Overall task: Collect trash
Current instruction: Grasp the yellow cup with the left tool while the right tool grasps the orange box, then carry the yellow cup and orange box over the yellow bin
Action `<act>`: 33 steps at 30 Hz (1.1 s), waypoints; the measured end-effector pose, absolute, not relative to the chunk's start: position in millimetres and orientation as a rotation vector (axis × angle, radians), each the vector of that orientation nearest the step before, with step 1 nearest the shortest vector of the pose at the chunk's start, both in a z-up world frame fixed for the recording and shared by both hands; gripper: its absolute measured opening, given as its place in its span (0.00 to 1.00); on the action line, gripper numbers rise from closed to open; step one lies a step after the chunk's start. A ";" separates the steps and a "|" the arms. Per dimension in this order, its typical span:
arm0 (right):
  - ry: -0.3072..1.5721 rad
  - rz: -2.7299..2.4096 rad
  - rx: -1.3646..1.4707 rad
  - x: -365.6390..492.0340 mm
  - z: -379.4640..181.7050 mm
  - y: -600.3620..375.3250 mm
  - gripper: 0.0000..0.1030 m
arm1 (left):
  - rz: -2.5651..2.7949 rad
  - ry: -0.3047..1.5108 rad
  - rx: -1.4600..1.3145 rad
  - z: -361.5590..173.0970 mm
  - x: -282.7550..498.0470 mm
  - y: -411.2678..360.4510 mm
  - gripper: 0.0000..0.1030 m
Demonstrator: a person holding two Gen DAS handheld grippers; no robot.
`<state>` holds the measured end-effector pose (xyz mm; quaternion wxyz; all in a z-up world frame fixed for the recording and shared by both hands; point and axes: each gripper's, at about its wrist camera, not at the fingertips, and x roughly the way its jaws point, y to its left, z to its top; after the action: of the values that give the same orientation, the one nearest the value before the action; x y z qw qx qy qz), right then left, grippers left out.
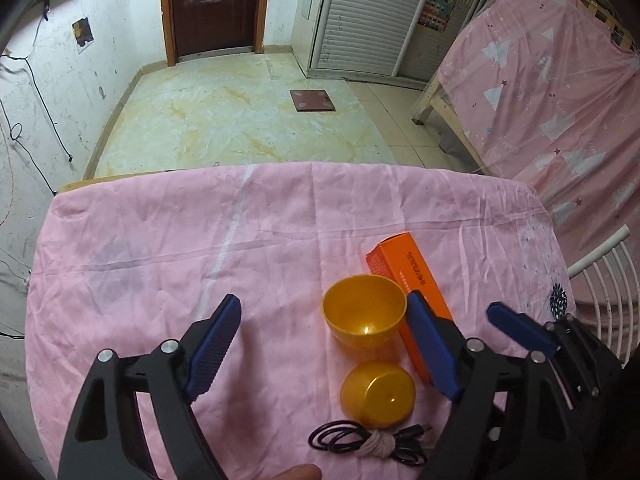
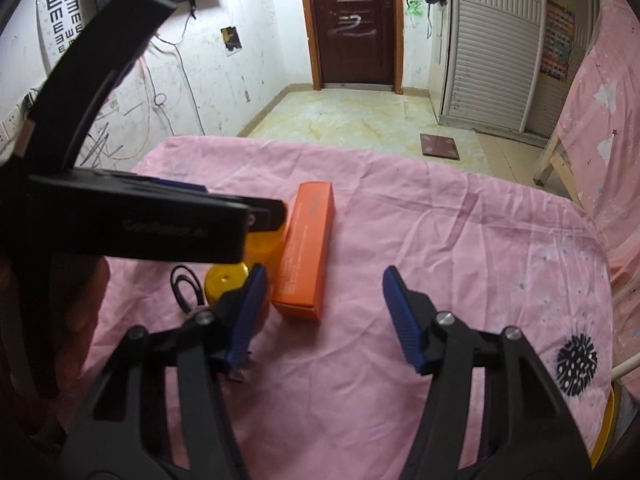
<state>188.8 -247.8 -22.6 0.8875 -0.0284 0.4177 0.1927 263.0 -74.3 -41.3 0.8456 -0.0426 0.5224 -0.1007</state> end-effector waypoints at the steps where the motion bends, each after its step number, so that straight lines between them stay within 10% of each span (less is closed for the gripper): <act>1: 0.871 0.404 -0.061 190.3 -23.5 -247.3 0.54 | -0.218 1.108 -0.097 -42.7 264.5 -75.1 0.74; 7: 0.891 0.410 -0.076 198.7 -28.4 -242.9 0.49 | -0.245 1.126 -0.148 -48.1 275.8 -77.6 0.74; 18: 0.922 0.433 -0.061 202.7 -36.5 -242.9 0.27 | -0.353 1.137 -0.256 -47.4 276.4 -83.7 0.34; 33: 0.892 0.421 -0.037 200.4 -29.3 -252.9 0.22 | -0.272 1.066 -0.183 -30.7 254.7 -75.1 0.33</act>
<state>200.4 -252.9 -29.3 0.8807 -0.0177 0.4281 0.2020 254.7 -75.1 -30.6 0.8486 -0.0871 0.5057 -0.1289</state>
